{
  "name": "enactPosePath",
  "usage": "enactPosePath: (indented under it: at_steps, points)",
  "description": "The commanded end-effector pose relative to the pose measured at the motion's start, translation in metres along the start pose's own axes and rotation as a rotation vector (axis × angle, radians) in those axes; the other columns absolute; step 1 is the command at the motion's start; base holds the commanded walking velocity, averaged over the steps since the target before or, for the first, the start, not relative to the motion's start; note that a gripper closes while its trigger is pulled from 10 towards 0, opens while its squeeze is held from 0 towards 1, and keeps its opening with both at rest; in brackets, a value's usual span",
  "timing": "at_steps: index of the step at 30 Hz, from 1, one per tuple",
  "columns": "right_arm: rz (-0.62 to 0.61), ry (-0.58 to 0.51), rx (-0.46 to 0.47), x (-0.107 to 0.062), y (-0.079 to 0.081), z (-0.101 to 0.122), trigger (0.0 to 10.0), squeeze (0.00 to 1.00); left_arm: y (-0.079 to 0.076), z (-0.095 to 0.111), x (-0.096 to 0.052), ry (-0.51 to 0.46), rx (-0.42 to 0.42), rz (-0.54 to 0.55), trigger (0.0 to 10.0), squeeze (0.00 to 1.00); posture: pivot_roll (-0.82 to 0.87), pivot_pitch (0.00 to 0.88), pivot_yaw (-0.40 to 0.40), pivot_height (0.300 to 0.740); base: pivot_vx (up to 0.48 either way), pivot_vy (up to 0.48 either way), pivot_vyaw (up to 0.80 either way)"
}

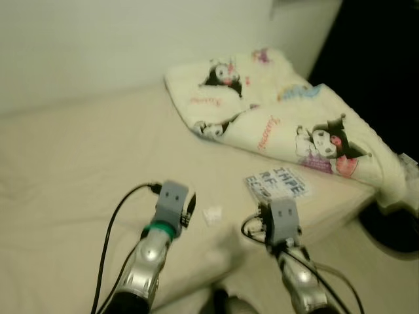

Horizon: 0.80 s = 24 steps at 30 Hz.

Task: Clean up the room

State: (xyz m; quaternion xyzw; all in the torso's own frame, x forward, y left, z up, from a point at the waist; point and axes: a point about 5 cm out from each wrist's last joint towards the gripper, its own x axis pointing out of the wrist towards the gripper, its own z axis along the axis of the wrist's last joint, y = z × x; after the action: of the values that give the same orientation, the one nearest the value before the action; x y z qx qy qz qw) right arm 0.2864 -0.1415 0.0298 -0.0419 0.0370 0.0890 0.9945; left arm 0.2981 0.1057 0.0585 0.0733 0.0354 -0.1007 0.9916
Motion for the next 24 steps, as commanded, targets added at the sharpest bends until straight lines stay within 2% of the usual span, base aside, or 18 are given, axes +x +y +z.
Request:
enactPosePath:
  at_steps: [1, 24]
  points:
    - [0.003, 0.043, 0.014, -0.0085, 0.0041, -0.0114, 10.0, 0.00, 0.0007, -0.0124, -0.0062, 0.059, -0.011, 0.002, 10.0, 0.00, -0.09, 0.051, 0.025, 0.740, 0.000, 0.000, 0.00]
    - [-0.006, 0.020, 0.019, -0.0090, 0.0064, -0.0068, 10.0, 0.00, 0.0007, -0.0121, -0.0088, 0.070, -0.016, -0.013, 10.0, 0.00, -0.10, 0.056, 0.031, 0.740, 0.000, 0.000, 0.00]
